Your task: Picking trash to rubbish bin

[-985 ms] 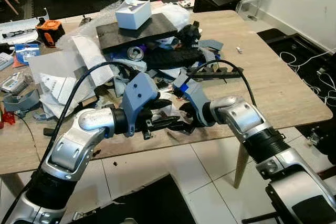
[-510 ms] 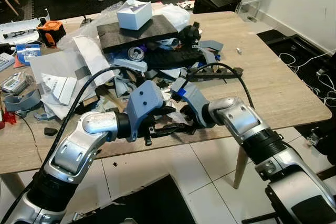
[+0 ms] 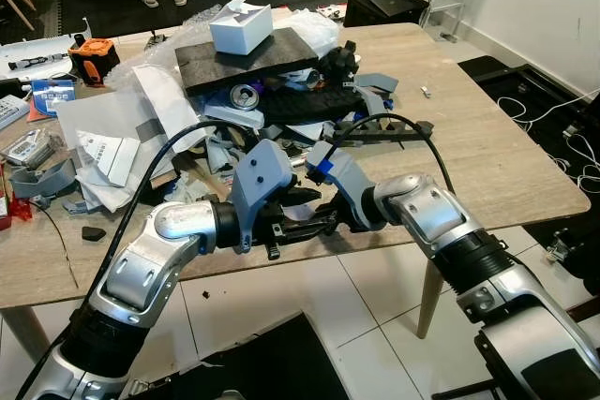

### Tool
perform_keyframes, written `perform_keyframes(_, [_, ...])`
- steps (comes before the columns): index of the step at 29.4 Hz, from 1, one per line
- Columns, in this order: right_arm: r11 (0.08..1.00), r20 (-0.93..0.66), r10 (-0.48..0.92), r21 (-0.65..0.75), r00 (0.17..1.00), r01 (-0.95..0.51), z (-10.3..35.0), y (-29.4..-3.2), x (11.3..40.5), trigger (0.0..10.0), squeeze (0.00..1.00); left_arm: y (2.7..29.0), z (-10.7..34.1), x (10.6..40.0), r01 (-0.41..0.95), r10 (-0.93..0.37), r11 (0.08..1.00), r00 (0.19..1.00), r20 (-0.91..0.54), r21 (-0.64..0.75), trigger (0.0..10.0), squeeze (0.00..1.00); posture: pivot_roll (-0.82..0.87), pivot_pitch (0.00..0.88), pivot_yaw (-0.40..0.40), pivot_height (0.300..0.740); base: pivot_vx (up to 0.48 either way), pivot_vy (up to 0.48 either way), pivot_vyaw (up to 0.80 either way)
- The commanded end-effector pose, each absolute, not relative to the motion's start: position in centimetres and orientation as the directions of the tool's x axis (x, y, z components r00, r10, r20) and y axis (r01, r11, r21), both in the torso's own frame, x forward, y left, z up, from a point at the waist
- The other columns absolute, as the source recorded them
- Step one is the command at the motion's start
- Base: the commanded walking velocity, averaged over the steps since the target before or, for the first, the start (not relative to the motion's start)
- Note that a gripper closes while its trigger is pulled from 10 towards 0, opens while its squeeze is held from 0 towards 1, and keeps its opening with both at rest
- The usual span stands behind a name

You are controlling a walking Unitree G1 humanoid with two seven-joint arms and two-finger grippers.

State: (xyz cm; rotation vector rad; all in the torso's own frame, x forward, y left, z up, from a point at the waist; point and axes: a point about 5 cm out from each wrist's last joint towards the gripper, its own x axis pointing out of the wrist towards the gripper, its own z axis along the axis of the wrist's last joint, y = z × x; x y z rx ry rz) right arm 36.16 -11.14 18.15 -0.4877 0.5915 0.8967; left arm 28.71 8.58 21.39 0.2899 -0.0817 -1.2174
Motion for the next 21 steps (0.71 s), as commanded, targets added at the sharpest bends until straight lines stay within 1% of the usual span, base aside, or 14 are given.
perform_keyframes(1, [0.572, -0.69, 0.539, -0.122, 0.484, -0.811, 17.0, -12.0, 36.0, 0.0, 0.0, 8.8, 21.3, 28.7, 0.913, -0.931, 0.318, 0.351, -0.095, 0.257, 10.0, 0.0, 0.07, 0.134, 0.035, 0.74, 0.0, 0.0, 0.0])
perform_keyframes(4, [0.592, -0.668, 0.548, -0.116, 0.504, -0.797, 17.3, -12.1, 36.2, 0.0, 0.0, 8.8, 21.3, 28.8, 0.91, -0.929, 0.329, 0.359, -0.084, 0.254, 10.0, 0.0, 0.06, 0.133, 0.036, 0.74, 0.0, 0.0, 0.0])
perform_keyframes(6, [0.618, -0.604, 0.606, -0.053, 0.518, -0.785, 18.0, -11.8, 36.3, 0.0, 0.0, 9.0, 21.7, 28.9, 0.905, -0.926, 0.357, 0.376, -0.044, 0.231, 10.0, 0.0, 0.06, 0.133, 0.036, 0.74, 0.0, 0.0, 0.0])
perform_keyframes(7, [0.611, -0.52, 0.682, 0.019, 0.514, -0.791, 19.3, -11.3, 36.2, 0.0, 0.0, 9.1, 22.2, 29.0, 0.9, -0.92, 0.384, 0.392, 0.001, 0.205, 10.0, 0.0, 0.06, 0.133, 0.036, 0.74, 0.0, 0.0, 0.0])
perform_keyframes(8, [0.611, -0.52, 0.682, 0.019, 0.514, -0.791, 19.3, -11.3, 36.2, 0.0, 0.0, 9.1, 22.2, 29.0, 0.9, -0.92, 0.384, 0.392, 0.001, 0.205, 10.0, 0.0, 0.06, 0.133, 0.036, 0.74, 0.0, 0.0, 0.0])
perform_keyframes(10, [0.566, -0.345, 0.797, 0.144, 0.495, -0.812, 22.0, -10.7, 35.8, 0.0, 0.0, 9.6, 23.2, 29.1, 0.889, -0.904, 0.428, 0.421, 0.076, 0.162, 10.0, 0.0, 0.07, 0.141, 0.035, 0.74, 0.0, 0.0, 0.0])
perform_keyframes(12, [0.521, -0.149, 0.853, 0.202, 0.499, -0.83, 25.8, -11.0, 35.3, 0.0, 0.0, 10.3, 24.3, 29.2, 0.858, -0.861, 0.5, 0.478, 0.173, 0.12, 10.0, 0.0, 0.07, 0.146, 0.039, 0.74, 0.0, 0.0, 0.0])
perform_keyframes(13, [0.521, -0.149, 0.853, 0.202, 0.499, -0.83, 25.8, -11.0, 35.3, 0.0, 0.0, 10.3, 24.3, 29.2, 0.858, -0.861, 0.5, 0.478, 0.173, 0.12, 10.0, 0.0, 0.07, 0.146, 0.039, 0.74, 0.0, 0.0, 0.0])
perform_keyframes(15, [0.518, -0.022, 0.853, 0.163, 0.522, -0.84, 28.2, -11.6, 34.6, 0.0, 0.0, 10.7, 24.8, 29.1, 0.838, -0.829, 0.54, 0.513, 0.221, 0.081, 10.0, 0.0, 0.06, 0.15, 0.04, 0.74, 0.0, 0.0, 0.0])
perform_keyframes(17, [0.527, 0.016, 0.846, 0.132, 0.533, -0.84, 28.8, -11.7, 34.3, 0.0, 0.0, 10.7, 24.8, 29.0, 0.834, -0.82, 0.549, 0.522, 0.233, 0.063, 10.0, 0.0, 0.06, 0.152, 0.041, 0.74, 0.0, 0.0, 0.0])
perform_keyframes(18, [0.564, 0.049, 0.823, 0.059, 0.567, -0.824, 29.3, -11.9, 33.9, 0.9, 0.0, 10.7, 24.9, 28.8, 0.828, -0.807, 0.56, 0.534, 0.252, 0.04, 10.0, 0.0, 0.06, 0.153, 0.043, 0.74, 0.0, 0.0, 0.0])
perform_keyframes(19, [0.603, 0.08, 0.795, 0.009, 0.602, -0.798, 29.4, -12.0, 33.3, 8.5, 0.0, 10.6, 25.0, 28.5, 0.818, -0.789, 0.575, 0.551, 0.271, 0.01, 10.0, 0.0, 0.05, 0.157, 0.044, 0.74, 0.0, 0.0, 0.0])
perform_keyframes(20, [0.603, 0.08, 0.795, 0.009, 0.602, -0.798, 29.4, -12.0, 33.3, 8.5, 0.0, 10.6, 25.0, 28.5, 0.818, -0.789, 0.575, 0.551, 0.271, 0.01, 10.0, 0.0, 0.05, 0.157, 0.044, 0.74, 0.0, 0.0, 0.0])
perform_keyframes(21, [0.656, 0.102, 0.752, -0.031, 0.651, -0.754, 29.1, -12.0, 32.8, 10.0, 0.0, 10.5, 25.0, 28.3, 0.804, -0.764, 0.594, 0.576, 0.29, -0.03, 10.0, 0.0, 0.05, 0.164, 0.047, 0.74, 0.0, 0.0, 0.0])
